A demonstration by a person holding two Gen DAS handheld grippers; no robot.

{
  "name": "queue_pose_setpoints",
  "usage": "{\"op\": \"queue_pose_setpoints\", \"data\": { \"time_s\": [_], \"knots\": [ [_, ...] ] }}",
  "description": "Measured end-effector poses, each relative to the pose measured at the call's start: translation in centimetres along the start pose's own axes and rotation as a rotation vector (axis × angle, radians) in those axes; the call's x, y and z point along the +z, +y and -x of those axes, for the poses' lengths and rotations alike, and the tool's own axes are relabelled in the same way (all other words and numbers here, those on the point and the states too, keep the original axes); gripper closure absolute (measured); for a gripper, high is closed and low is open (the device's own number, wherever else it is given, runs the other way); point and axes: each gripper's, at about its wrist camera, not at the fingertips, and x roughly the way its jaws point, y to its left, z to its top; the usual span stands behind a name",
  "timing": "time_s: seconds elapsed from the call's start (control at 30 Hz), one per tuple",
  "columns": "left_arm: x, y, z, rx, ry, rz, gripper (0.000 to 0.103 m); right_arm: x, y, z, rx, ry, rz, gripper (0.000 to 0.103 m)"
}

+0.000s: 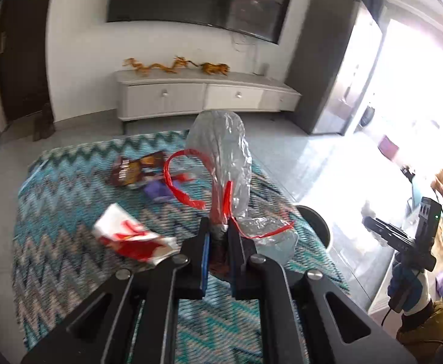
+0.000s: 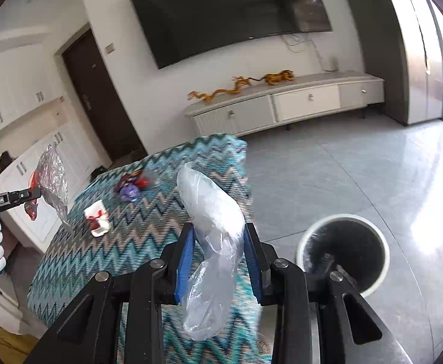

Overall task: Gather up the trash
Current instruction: 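Carry both plastic bags over the bin and open both tools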

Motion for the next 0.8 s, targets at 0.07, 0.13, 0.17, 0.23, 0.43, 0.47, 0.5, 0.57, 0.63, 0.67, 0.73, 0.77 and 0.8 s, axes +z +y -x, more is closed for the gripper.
{"op": "queue_pose_setpoints", "data": {
  "time_s": [0.07, 0.13, 0.17, 0.23, 0.43, 0.47, 0.5, 0.57, 0.63, 0.67, 0.73, 0.77, 0.8],
  "knots": [
    [0.7, -2.5, -2.1, -0.032, 0.026, -0.033, 0.094, -0.2, -1.7, 0.3, -0.018, -0.002, -0.024, 0.072],
    [1.2, -5.3, -4.5, -0.065, 0.059, -0.069, 0.094, -0.6, -3.5, 0.6, -0.042, 0.000, -0.046, 0.072],
    [1.5, -6.8, -5.8, -0.082, 0.078, -0.087, 0.094, -0.7, -4.8, 0.6, -0.052, 0.002, -0.062, 0.072],
    [2.0, -9.9, -8.5, -0.109, 0.111, -0.126, 0.094, -0.7, -6.4, 0.4, -0.066, 0.005, -0.088, 0.072],
    [3.0, -18.5, -17.4, -0.159, 0.211, -0.243, 0.094, -1.2, -12.4, -1.4, -0.105, 0.027, -0.183, 0.072],
    [3.0, -20.0, -19.3, -0.158, 0.234, -0.258, 0.094, -1.3, -13.4, -1.8, -0.110, 0.032, -0.201, 0.072],
    [3.0, -21.1, -21.1, -0.157, 0.255, -0.270, 0.094, -1.3, -14.6, -2.5, -0.113, 0.038, -0.223, 0.072],
    [2.8, -22.9, -24.6, -0.148, 0.299, -0.291, 0.094, -1.5, -16.5, -3.6, -0.117, 0.049, -0.262, 0.072],
    [2.5, -24.3, -28.4, -0.134, 0.346, -0.301, 0.094, -1.9, -18.5, -4.9, -0.122, 0.063, -0.304, 0.072],
    [2.3, -25.0, -30.6, -0.124, 0.374, -0.306, 0.093, -2.1, -19.6, -5.5, -0.126, 0.070, -0.325, 0.072],
    [1.7, -26.0, -34.2, -0.104, 0.424, -0.306, 0.093, -2.6, -21.6, -6.8, -0.134, 0.085, -0.369, 0.072],
    [1.5, -26.3, -35.6, -0.100, 0.445, -0.303, 0.093, -2.8, -22.5, -7.6, -0.139, 0.094, -0.391, 0.072],
    [1.1, -26.6, -37.2, -0.093, 0.469, -0.299, 0.093, -3.2, -23.6, -8.4, -0.145, 0.104, -0.416, 0.072]
  ]
}}
